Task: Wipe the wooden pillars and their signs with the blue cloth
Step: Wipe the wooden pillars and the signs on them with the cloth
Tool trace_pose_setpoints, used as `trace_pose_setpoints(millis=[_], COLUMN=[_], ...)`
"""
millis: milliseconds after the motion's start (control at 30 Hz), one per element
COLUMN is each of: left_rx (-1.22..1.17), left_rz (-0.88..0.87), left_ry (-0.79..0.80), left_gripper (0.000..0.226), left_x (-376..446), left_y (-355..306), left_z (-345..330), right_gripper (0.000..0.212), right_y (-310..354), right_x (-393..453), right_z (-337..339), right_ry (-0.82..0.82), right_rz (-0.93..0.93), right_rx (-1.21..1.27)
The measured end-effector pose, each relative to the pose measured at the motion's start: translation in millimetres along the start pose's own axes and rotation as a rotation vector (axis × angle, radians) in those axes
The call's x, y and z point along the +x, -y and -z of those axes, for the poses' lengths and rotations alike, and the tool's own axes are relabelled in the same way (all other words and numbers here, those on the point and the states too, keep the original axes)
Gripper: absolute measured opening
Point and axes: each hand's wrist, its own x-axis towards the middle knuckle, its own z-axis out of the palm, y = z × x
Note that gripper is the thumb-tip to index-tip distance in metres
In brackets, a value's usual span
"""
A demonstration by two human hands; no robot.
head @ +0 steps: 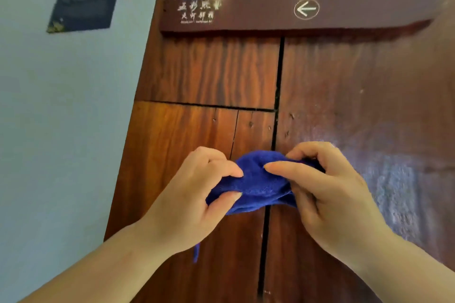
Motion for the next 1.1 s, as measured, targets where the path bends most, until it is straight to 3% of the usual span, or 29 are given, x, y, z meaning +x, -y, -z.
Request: trace_pose_setpoints(millis=[167,300,600,833,1000,1100], left_rx=[0.201,0.339,0.409,0.473,0.462,0.443], left_rz=[-0.153,-0.202,-0.304,-0.356,-0.244,-0.222], left_ry=[-0.082,-0.110,-0.196,-0.409,-0.571,-0.553], left_gripper=[0.040,0.040,0.034,0.033,0.029,0.036], left_x=[81,135,211,253,286,283], left_y=[8,14,2,5,17,31], left_z=[5,10,-21,-40,-30,-42], right_gripper=[0.038,0.038,0.036,0.035,0.036,0.042], right_y=[-34,-62,-126,-162,-160,-151], right_x=[58,90,115,135,163,164], right_z=[23,36,71,84,75,52], right_ry=[-0.178,-0.207,-0.274,-0.329,-0.352,-0.292], right_rz=[0.100,0.218,0.255,0.310,0.166,0.036], right_rx=[-0.114,-0.273,-0.403,-0.467,-0.482,-0.566])
